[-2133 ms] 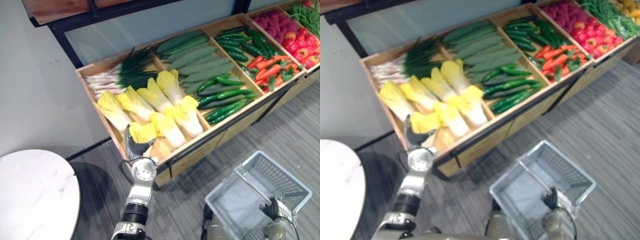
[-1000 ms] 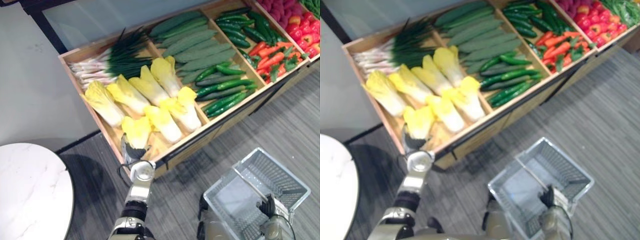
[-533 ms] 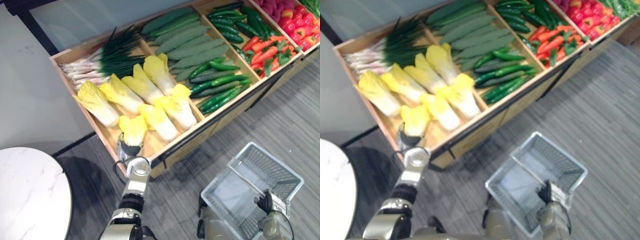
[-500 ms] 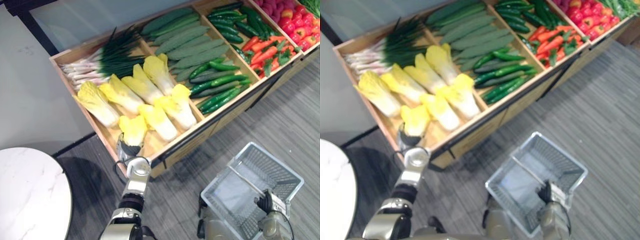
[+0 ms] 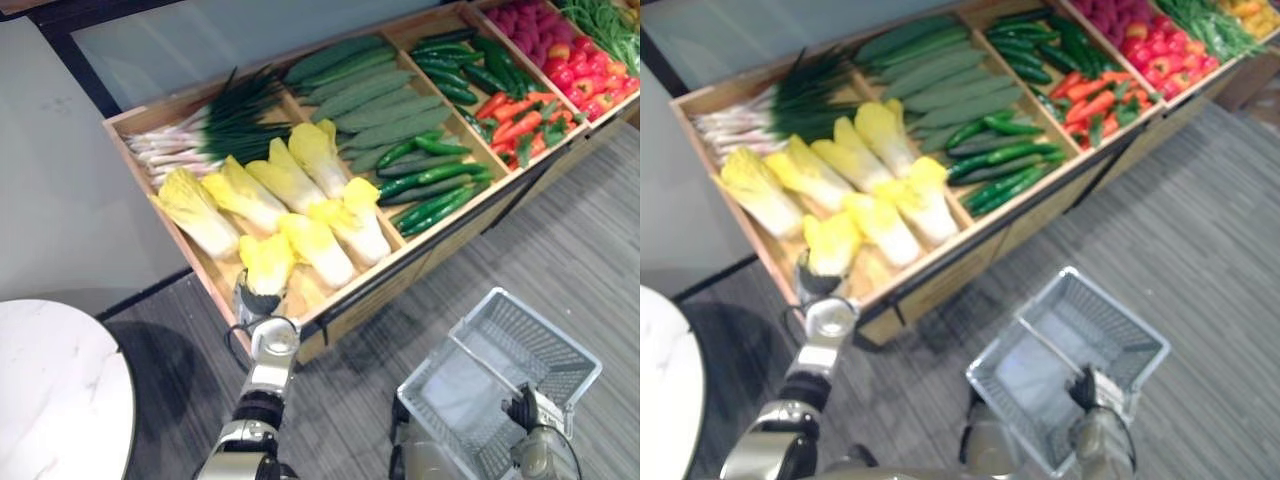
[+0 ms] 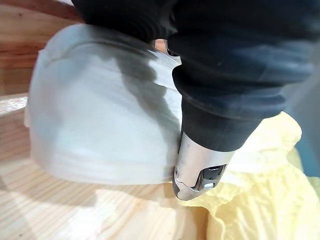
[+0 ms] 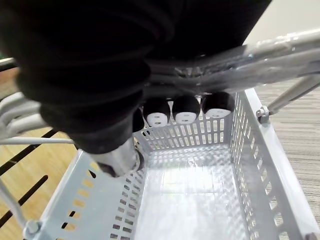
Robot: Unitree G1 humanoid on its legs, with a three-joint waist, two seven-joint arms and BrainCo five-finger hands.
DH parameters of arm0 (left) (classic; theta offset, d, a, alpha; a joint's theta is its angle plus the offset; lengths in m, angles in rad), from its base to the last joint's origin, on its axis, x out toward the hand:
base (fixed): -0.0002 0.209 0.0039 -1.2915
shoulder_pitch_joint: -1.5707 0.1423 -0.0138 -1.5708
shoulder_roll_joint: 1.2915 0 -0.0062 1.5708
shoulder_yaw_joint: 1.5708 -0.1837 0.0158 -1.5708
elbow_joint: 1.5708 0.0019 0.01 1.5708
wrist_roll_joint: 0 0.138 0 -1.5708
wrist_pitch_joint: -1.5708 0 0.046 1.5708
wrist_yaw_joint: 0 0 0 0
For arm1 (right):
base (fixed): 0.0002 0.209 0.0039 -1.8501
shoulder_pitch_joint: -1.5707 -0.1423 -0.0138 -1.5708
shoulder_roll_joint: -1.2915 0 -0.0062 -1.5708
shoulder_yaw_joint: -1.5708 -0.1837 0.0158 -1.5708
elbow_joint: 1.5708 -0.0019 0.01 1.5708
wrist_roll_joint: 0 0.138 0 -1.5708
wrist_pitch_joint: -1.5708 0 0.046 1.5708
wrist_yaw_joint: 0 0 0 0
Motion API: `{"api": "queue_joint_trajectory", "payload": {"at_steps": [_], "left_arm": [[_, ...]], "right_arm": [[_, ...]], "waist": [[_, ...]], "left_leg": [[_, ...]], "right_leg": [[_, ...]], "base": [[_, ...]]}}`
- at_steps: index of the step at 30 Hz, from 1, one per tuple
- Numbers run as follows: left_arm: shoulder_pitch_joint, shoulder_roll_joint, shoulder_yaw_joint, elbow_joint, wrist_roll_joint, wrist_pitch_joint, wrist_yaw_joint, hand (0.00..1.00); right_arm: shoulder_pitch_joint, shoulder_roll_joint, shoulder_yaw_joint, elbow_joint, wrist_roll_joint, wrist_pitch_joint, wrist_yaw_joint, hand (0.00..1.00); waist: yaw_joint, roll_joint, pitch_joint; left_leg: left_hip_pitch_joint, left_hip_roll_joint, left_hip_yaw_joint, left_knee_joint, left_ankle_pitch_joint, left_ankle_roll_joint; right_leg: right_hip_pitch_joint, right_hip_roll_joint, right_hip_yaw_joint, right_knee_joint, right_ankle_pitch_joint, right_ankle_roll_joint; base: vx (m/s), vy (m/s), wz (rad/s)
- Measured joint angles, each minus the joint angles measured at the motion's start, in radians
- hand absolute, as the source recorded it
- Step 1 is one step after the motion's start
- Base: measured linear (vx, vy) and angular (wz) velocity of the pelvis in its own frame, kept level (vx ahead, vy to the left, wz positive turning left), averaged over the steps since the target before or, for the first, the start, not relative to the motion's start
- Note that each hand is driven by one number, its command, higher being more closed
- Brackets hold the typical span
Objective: Pick vegetable in the basket
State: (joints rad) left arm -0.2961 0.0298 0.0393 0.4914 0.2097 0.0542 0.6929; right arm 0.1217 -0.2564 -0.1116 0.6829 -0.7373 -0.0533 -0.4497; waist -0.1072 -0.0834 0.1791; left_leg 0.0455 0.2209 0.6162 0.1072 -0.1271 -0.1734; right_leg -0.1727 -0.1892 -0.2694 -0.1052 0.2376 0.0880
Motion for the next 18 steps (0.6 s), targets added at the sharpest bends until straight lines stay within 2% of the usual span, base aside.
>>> {"api": "queue_joint_trajectory", "payload": {"at_steps": [2, 3, 4, 10, 18], "left_arm": [[0.045, -0.020, -0.036, -0.127, 0.001, -0.001, -0.018, 1.00], [0.045, -0.020, -0.036, -0.127, 0.001, -0.001, -0.018, 1.00], [0.070, -0.029, -0.058, -0.214, 0.003, -0.005, -0.047, 1.00], [0.104, -0.036, -0.092, -0.343, 0.010, -0.034, -0.114, 1.00], [0.186, -0.046, -0.130, -0.517, 0.042, -0.062, -0.177, 1.00]], "right_arm": [[-0.002, -0.001, -0.045, 0.002, 0.003, 0.013, 0.006, 1.00], [-0.002, -0.001, -0.045, 0.002, 0.003, 0.013, 0.006, 1.00], [-0.019, -0.007, -0.067, 0.004, 0.008, 0.031, 0.020, 1.00], [-0.023, -0.022, -0.080, 0.010, 0.039, 0.032, 0.043, 1.00], [-0.023, -0.058, -0.133, 0.033, 0.040, 0.034, 0.076, 1.00]], "waist": [[0.008, 0.000, 0.000], [0.008, 0.000, 0.000], [0.008, 0.002, -0.001], [0.030, 0.008, -0.005], [0.033, 0.045, -0.025]], "left_leg": [[-0.001, -0.014, -0.014, -0.002, 0.000, 0.001], [-0.001, -0.014, -0.014, -0.002, 0.000, 0.001], [0.003, -0.022, -0.035, -0.001, 0.000, 0.001], [0.011, -0.027, -0.055, 0.000, -0.011, 0.018], [0.009, -0.026, -0.063, 0.000, -0.014, 0.020]], "right_leg": [[0.005, -0.008, -0.004, 0.000, 0.003, 0.004], [0.005, -0.008, -0.004, 0.000, 0.003, 0.004], [0.017, -0.017, -0.010, 0.000, 0.007, 0.010], [0.035, -0.022, -0.014, 0.000, 0.009, 0.014], [0.040, -0.022, -0.013, 0.000, 0.008, 0.015]], "base": [[0.05, 0.064, 0.15], [0.04, 0.040, 0.13], [0.03, 0.043, 0.14], [-0.03, 0.007, 0.05], [-0.05, -0.029, 0.00]]}}
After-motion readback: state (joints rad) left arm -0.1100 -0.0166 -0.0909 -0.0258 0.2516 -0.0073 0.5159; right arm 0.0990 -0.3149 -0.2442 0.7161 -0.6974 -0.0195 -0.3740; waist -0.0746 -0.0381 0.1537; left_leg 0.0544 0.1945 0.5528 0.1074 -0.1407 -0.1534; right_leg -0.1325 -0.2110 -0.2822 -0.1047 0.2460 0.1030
